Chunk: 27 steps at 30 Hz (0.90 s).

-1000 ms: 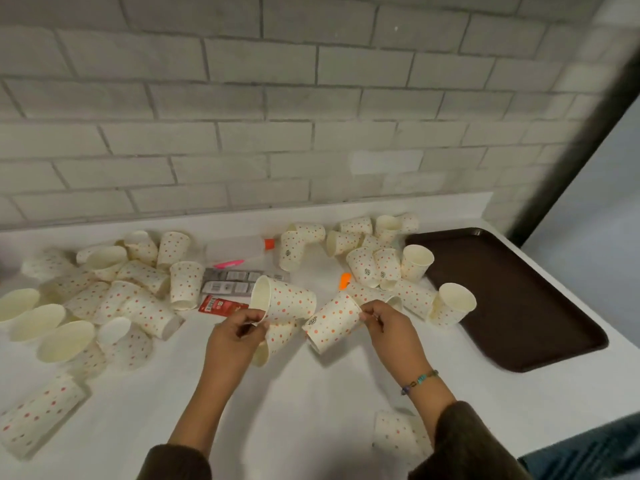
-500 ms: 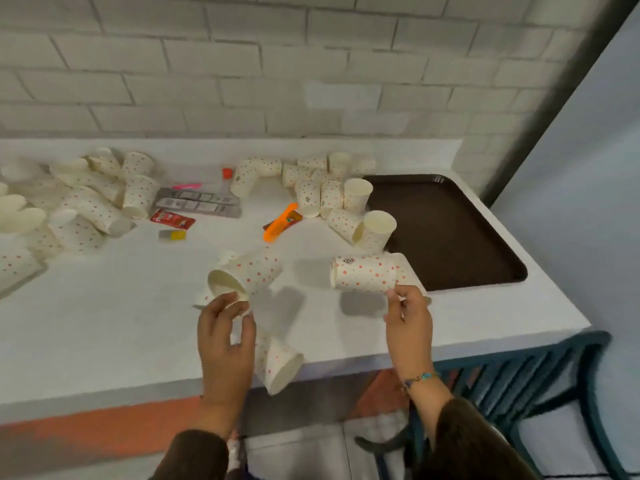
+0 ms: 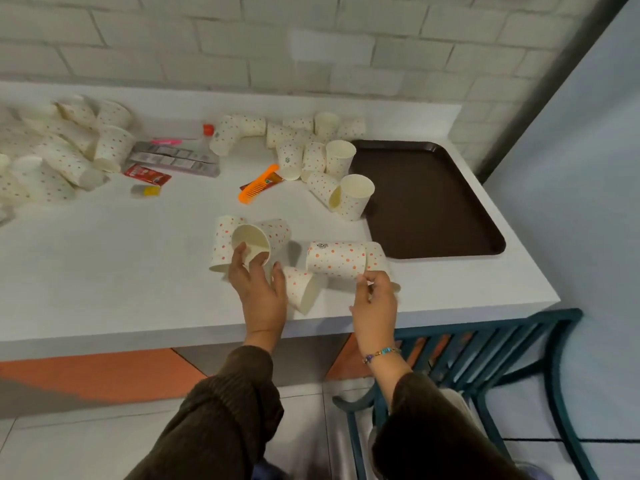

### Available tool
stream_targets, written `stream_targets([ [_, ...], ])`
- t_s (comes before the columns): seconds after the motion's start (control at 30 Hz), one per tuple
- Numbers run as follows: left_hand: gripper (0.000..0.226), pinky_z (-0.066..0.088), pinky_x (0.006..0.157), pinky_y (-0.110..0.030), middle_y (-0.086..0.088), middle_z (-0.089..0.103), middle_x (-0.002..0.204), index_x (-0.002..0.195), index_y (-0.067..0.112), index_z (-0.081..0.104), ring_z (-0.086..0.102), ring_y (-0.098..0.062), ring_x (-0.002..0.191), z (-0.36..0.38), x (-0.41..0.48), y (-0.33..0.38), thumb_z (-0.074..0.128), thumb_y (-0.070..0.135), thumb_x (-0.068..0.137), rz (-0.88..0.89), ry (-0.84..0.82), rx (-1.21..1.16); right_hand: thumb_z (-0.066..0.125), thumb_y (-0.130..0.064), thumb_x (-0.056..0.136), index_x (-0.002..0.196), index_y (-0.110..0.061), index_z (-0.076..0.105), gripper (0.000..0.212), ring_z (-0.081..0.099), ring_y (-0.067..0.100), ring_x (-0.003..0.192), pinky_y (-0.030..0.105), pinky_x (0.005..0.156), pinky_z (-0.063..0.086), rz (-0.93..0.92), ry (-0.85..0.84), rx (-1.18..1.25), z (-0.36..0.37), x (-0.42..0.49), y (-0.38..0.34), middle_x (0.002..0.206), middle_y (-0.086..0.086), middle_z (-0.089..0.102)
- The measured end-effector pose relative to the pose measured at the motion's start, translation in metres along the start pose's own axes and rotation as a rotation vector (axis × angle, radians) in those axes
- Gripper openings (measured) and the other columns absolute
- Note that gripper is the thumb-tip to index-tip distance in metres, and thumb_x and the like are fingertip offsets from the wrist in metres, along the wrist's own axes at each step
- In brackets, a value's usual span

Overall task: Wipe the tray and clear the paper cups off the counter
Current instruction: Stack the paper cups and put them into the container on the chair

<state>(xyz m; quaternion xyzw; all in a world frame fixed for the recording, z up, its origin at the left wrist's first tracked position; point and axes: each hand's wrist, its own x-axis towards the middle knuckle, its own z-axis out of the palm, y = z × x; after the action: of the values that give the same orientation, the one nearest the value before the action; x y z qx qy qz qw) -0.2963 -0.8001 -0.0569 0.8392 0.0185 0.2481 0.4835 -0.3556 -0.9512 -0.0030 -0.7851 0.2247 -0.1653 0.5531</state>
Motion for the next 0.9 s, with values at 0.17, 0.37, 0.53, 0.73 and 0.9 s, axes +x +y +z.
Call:
stream_targets([
  [0.17, 0.027, 0.022, 0.111, -0.038, -0.011, 0.021, 0.149, 0.118, 0.017, 0.046, 0.021, -0.032, 0.138, 0.024, 0.016, 0.000, 0.047, 0.030, 0.095, 0.033, -0.093, 0.123, 0.046, -0.021, 0.097, 0.099, -0.024, 0.049, 0.005, 0.057, 0.019, 0.100, 0.048, 0.081, 0.056, 0.039, 0.013, 0.009, 0.006, 0.006, 0.003, 0.103, -0.002, 0.056],
  [0.37, 0.030, 0.021, 0.109, -0.042, -0.015, 0.019, 0.152, 0.121, 0.015, 0.045, 0.020, -0.036, 0.139, 0.050, 0.041, 0.014, 0.050, 0.024, 0.093, 0.072, -0.183, 0.228, 0.046, -0.017, 0.096, 0.102, -0.014, 0.053, 0.009, 0.060, 0.027, 0.098, 0.049, 0.079, 0.055, 0.067, 0.075, -0.014, 0.002, 0.024, 0.003, 0.105, 0.012, 0.062],
  [0.53, 0.030, 0.023, 0.108, -0.042, -0.016, 0.020, 0.151, 0.122, 0.012, 0.046, 0.019, -0.036, 0.138, 0.044, 0.050, 0.022, 0.050, 0.022, 0.094, 0.101, -0.179, 0.192, 0.048, -0.018, 0.096, 0.098, -0.019, 0.050, 0.003, 0.058, 0.026, 0.102, 0.050, 0.082, 0.055, 0.079, 0.128, 0.044, -0.009, 0.036, 0.002, 0.109, 0.011, 0.059],
  [0.73, 0.030, 0.031, 0.112, -0.045, -0.013, 0.029, 0.146, 0.122, 0.014, 0.047, 0.026, -0.029, 0.136, 0.017, 0.047, 0.062, 0.051, 0.023, 0.093, 0.154, -0.117, 0.005, 0.050, -0.021, 0.095, 0.097, -0.023, 0.052, 0.003, 0.058, 0.021, 0.102, 0.043, 0.080, 0.056, -0.032, 0.276, 0.002, -0.062, 0.044, 0.006, 0.108, -0.001, 0.057],
  [0.9, 0.021, 0.033, 0.104, -0.013, -0.003, 0.041, 0.128, 0.111, 0.020, 0.046, 0.035, -0.008, 0.125, -0.001, 0.013, 0.117, 0.052, 0.025, 0.091, 0.453, -0.156, -0.109, 0.054, -0.024, 0.092, 0.091, -0.032, 0.055, 0.008, 0.055, -0.009, 0.073, 0.002, 0.059, 0.039, -0.114, 0.348, -0.227, -0.142, 0.023, 0.036, 0.087, -0.011, 0.062],
])
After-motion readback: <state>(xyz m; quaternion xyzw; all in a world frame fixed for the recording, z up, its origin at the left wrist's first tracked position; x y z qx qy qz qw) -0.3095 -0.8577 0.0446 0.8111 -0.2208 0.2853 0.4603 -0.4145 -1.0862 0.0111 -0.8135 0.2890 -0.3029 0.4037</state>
